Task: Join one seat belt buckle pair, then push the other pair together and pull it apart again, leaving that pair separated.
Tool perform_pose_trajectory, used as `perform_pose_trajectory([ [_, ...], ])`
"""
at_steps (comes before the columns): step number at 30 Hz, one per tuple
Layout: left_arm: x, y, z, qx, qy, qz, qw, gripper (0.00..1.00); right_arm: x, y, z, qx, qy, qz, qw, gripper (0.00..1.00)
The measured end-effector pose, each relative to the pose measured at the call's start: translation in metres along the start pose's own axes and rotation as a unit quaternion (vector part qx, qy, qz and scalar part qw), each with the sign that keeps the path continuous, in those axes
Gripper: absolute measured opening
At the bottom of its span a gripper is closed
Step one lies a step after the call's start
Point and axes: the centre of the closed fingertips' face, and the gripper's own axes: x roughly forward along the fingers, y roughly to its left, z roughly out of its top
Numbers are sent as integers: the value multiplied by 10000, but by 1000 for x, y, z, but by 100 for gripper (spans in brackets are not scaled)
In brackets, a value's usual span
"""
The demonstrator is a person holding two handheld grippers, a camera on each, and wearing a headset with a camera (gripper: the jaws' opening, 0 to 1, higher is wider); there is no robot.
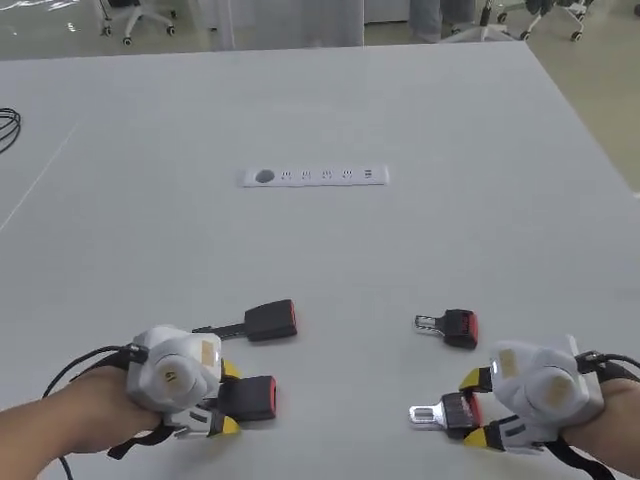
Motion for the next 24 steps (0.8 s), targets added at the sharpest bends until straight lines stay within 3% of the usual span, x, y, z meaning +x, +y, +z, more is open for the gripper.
perform_pose_trajectory([
  [3, -1, 1, 0, 211, 114, -28, 9997, 34, 3, 0, -5, -143, 132, 82, 9998, 34],
  [8, 0, -2, 2, 487, 252, -67, 9985, 34, 6, 0, -8, -89, 178, 124, 9997, 34],
  [18, 1, 0, 0, 339, 132, -197, 9991, 33, 6, -1, -9, -13, 189, 182, 9997, 33],
  [24, 2, 0, 1, 320, 215, -220, 9990, 33, 7, -3, -7, 238, 47, 91, 9997, 33],
])
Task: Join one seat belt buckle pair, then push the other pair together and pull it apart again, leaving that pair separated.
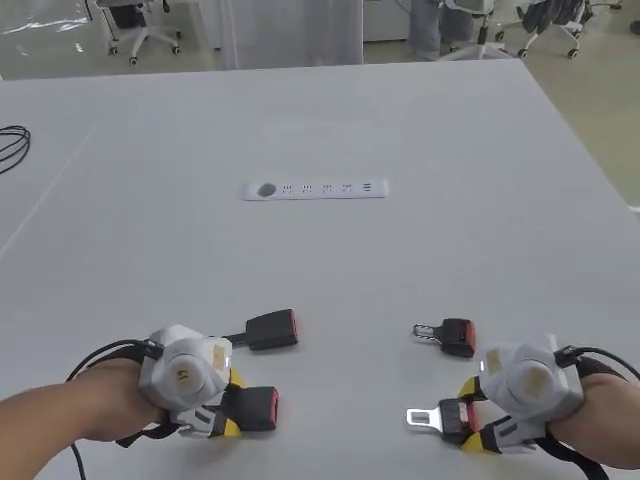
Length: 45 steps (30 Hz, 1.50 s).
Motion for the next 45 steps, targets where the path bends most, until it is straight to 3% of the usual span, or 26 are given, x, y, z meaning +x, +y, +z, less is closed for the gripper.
perform_pose_trajectory([
  [6, 0, 0, 0, -37, 83, -19, 10000, 33, 1, -1, 3, 83, -22, -117, 9999, 33],
  [9, 0, 0, -1, -26, 104, -37, 9999, 33, 4, -3, 11, 325, -206, -127, 9992, 33],
  [45, 1, -1, -1, 0, 215, -80, 9997, 33, 50, 3, 101, -162, -535, -156, 9983, 33],
])
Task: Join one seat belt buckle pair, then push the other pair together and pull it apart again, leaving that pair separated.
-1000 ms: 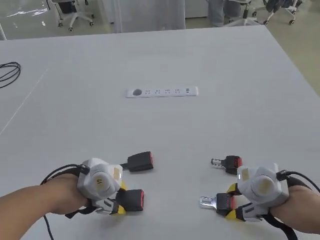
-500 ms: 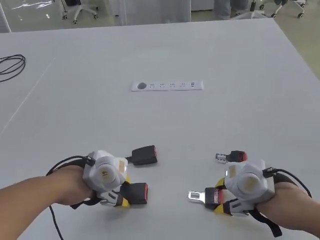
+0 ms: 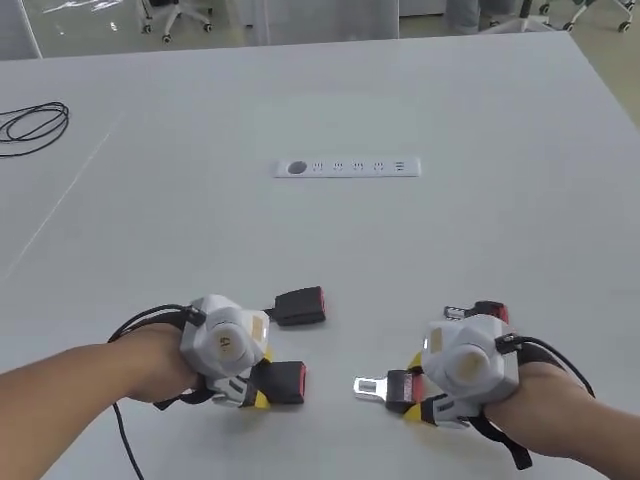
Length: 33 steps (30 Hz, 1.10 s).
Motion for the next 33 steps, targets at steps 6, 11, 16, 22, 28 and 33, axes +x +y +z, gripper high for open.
perform_pose_trajectory([
  [6, 0, 0, 0, 55, 8, -31, 10000, 33, 12, 2, 18, -93, -66, 26, 9999, 33],
  [11, 0, 0, 1, 105, 30, -64, 9999, 33, 20, 2, 30, -160, -67, 36, 9998, 33],
  [16, 0, 0, 0, 145, 47, -83, 9999, 33, 29, 3, 43, -211, -86, 64, 9997, 33],
  [22, 1, 0, 1, 199, 113, -100, 9997, 33, 35, 0, 52, -280, -50, 111, 9995, 33],
  [28, 1, 0, 1, 182, 103, -96, 9997, 33, 34, 0, 50, -231, -41, 124, 9996, 33],
  [33, 1, 0, 1, 154, 115, -85, 9998, 33, 34, 0, 50, -232, -46, 157, 9996, 33],
])
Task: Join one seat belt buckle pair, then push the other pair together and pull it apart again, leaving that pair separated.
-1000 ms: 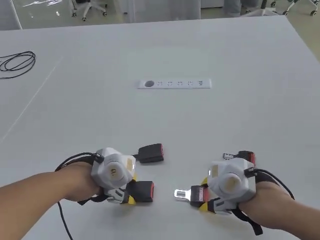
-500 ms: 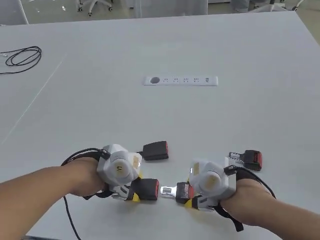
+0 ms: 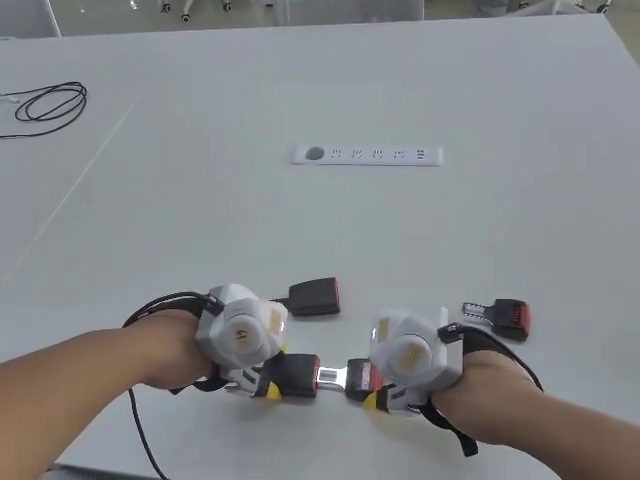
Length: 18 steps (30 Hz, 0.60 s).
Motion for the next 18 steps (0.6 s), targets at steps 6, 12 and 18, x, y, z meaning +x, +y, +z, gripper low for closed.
perform_pose_trajectory([
  [6, 0, 0, 0, -27, 16, 11, 10000, 33, 4, 4, 6, -113, -23, 26, 9999, 33],
  [12, 0, 0, 0, 0, 5, 23, 10000, 33, 7, 3, 13, -6, -136, 69, 9999, 32],
  [18, 0, 0, 0, -36, -28, 19, 10000, 32, 7, 3, 12, -20, -116, 54, 9999, 32],
])
